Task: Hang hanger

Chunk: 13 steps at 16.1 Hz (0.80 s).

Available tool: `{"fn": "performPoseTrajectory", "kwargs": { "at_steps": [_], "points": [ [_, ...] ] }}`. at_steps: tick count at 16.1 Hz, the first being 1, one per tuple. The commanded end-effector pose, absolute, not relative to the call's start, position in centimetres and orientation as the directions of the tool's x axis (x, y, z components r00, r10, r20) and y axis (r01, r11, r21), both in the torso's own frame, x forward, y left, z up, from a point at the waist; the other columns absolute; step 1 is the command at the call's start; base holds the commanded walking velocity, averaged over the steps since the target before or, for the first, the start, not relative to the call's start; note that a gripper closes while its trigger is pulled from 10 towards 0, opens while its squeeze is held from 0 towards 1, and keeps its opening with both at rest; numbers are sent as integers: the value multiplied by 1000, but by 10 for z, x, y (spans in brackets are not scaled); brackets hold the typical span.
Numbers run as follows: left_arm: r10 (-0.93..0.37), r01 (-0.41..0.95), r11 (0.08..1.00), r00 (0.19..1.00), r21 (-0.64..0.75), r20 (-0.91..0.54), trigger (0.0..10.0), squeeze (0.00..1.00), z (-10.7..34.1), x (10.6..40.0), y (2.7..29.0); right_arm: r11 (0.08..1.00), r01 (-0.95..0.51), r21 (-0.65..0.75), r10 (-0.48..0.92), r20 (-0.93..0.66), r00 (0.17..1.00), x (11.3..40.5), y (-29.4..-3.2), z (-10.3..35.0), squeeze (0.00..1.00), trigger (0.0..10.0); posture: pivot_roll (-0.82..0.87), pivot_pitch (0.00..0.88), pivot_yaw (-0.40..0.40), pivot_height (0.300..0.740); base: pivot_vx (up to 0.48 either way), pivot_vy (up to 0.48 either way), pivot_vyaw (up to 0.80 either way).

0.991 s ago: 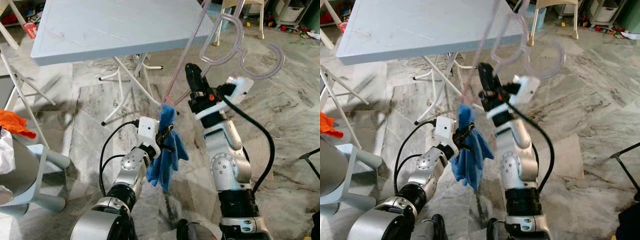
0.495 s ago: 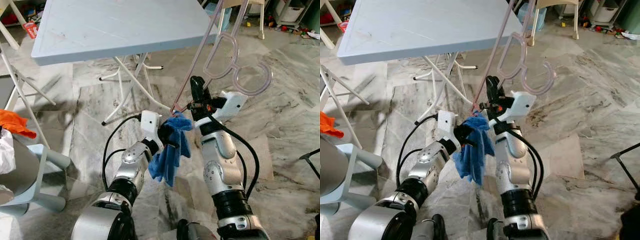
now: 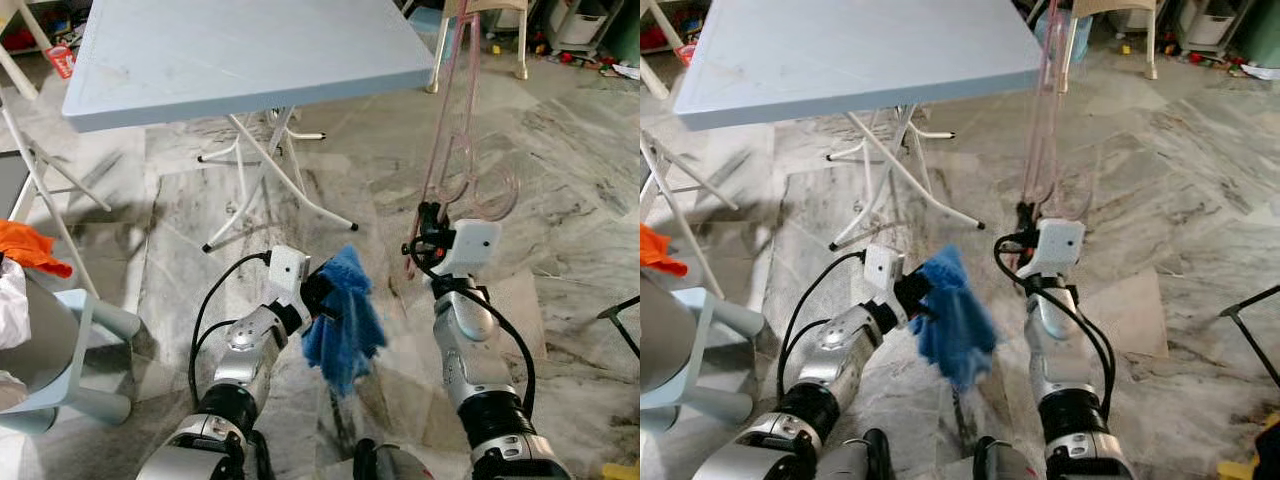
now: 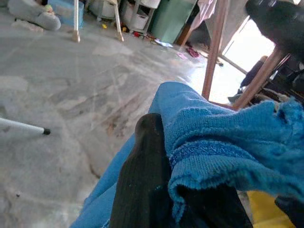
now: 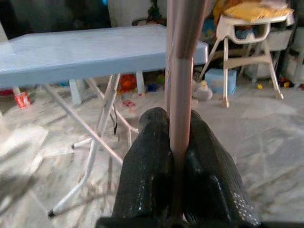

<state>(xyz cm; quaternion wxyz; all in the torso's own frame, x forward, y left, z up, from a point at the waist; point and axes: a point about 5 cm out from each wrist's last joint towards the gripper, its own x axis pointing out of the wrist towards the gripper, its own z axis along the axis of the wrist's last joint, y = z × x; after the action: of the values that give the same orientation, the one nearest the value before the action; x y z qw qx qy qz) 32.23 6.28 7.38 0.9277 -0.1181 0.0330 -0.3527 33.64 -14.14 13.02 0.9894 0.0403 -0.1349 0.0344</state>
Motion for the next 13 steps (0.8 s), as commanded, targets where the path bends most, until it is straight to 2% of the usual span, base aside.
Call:
{"fn": "performPoseTrajectory", "kwargs": {
  "at_steps": [1,6,7,9,11,13],
  "points": [
    [-654,628,738,755,-245,-35,0,0,59,314,71,994,-73,80,49,265,963,335,-142,127,0,10000,-69,201,15,740,0,0,0],
    [-595,560,795,795,-233,-121,0,0,40,305,91,997,-72,16,69,134,989,330,-147,98,0,10000,-66,189,9,740,0,0,0],
    [-542,507,838,820,-203,-187,0,0,28,300,104,995,-97,-30,97,-6,995,323,-147,72,0,10000,-66,185,6,740,0,0,0],
    [-463,426,885,848,-189,-259,0,0,16,295,118,992,-110,-54,100,-155,983,315,-149,46,0,10000,-65,179,3,740,0,0,0],
    [-337,314,941,852,-124,-401,0,0,-10,276,144,989,-135,-69,97,-396,913,286,-154,-1,0,10000,-56,168,-7,740,0,0,0],
    [-259,250,965,839,-86,-478,0,0,-24,264,159,986,-144,-86,85,-488,869,269,-160,-20,0,10000,-45,164,-18,740,0,0,0]
  ]
}}
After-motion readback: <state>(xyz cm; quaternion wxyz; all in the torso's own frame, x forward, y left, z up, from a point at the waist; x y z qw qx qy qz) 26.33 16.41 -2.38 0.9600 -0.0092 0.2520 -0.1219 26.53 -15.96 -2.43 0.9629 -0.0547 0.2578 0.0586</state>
